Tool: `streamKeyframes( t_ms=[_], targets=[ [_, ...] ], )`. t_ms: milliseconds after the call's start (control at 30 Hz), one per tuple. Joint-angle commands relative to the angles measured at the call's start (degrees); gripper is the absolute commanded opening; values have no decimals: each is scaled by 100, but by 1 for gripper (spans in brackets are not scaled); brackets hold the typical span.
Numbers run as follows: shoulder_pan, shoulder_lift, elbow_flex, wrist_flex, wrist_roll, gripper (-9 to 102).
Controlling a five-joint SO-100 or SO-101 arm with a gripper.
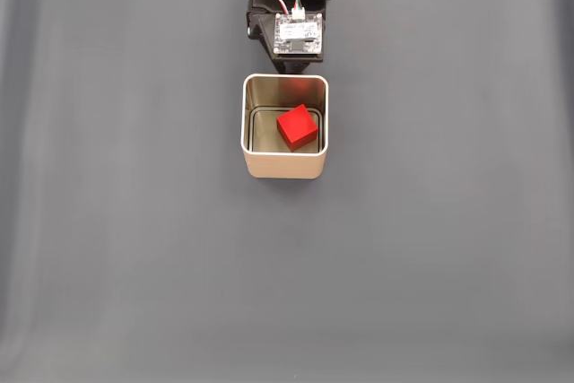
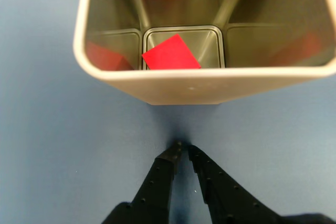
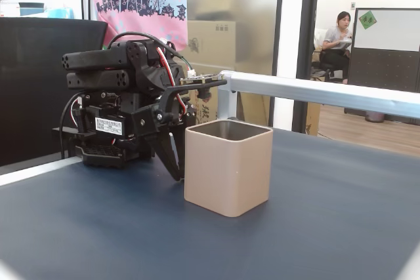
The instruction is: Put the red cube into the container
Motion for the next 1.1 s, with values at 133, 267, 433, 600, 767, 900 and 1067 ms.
streamKeyframes(
  t_ms=[133, 267, 433, 600, 767, 900, 1067],
  targets=[
    [132, 439, 88, 44, 53, 1],
    [149, 439, 88, 44, 26, 0],
    [158, 439, 88, 53, -53, 1],
    [176, 439, 88, 79, -167, 1],
    [360, 439, 88, 105, -457, 1],
    [325, 439, 88, 141, -589, 1],
    [325, 439, 88, 141, -589, 1]
  ],
)
